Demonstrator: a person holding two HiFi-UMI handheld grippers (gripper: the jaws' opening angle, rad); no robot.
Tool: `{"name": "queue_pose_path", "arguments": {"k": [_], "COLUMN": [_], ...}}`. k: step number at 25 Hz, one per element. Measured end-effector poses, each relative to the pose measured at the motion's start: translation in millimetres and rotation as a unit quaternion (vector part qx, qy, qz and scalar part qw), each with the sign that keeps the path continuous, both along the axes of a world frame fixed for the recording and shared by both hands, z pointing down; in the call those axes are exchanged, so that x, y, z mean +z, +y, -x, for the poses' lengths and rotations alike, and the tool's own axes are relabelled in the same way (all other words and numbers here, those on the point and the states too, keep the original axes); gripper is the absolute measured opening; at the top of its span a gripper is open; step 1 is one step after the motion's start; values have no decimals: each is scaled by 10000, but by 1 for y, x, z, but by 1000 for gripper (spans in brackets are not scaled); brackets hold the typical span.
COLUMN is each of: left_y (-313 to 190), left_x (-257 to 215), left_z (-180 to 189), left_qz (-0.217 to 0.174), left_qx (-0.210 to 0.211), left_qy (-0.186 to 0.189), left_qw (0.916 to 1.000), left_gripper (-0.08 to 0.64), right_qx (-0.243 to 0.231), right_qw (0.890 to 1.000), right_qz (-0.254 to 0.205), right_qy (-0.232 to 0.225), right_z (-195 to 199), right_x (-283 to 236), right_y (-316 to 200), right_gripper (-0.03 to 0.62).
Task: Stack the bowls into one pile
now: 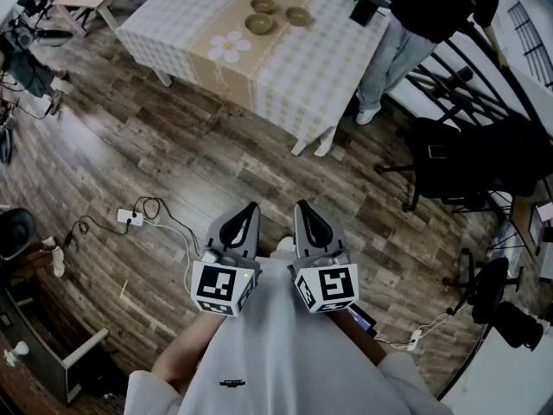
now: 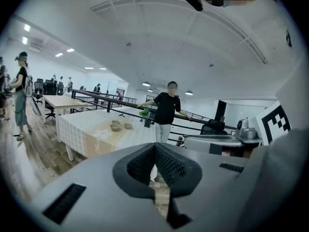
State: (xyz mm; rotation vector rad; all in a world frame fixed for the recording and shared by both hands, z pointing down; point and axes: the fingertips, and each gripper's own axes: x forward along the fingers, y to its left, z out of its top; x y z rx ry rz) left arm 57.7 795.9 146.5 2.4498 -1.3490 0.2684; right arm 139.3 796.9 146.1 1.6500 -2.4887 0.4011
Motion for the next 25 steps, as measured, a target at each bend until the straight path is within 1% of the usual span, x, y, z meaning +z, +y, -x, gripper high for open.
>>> {"name": "queue_pose_path", "arguments": {"k": [3,7,10,12,16,19,25], "left_y": [-3,-6,-8,-5,-13,-19,-47], "left_x": [-2,-2,4,9,12,14,7], "left_z": [-4,4,2,7,26,41,95], "left_qz": [11,78,185,265,355,389,241], "left_qx": [53,87,120,119,57,57,20], "left_qy": [-13,-123,-76,-45,11,90,194], "left_qw": [10000,9999,9997,9996,9994,9992,9995], "left_gripper": [18,18,18,18,18,18,18], "right_qx": [-17,-54,-52,-7,104,80,277], "right_qw": [9999,9998,9996,9992,9988,9990,9989], "right_qz": [109,154,267,384,451,422,337], "right_qy": [14,-105,-42,-54,-132,-77,-188], "right_z": [0,13,13,16,28,43,82], "right_x": [3,5,10,15,22,20,10], "right_y": [-2,-4,-7,-6,-15,-21,-50], "right_gripper": [38,38,38,38,38,38,38]}}
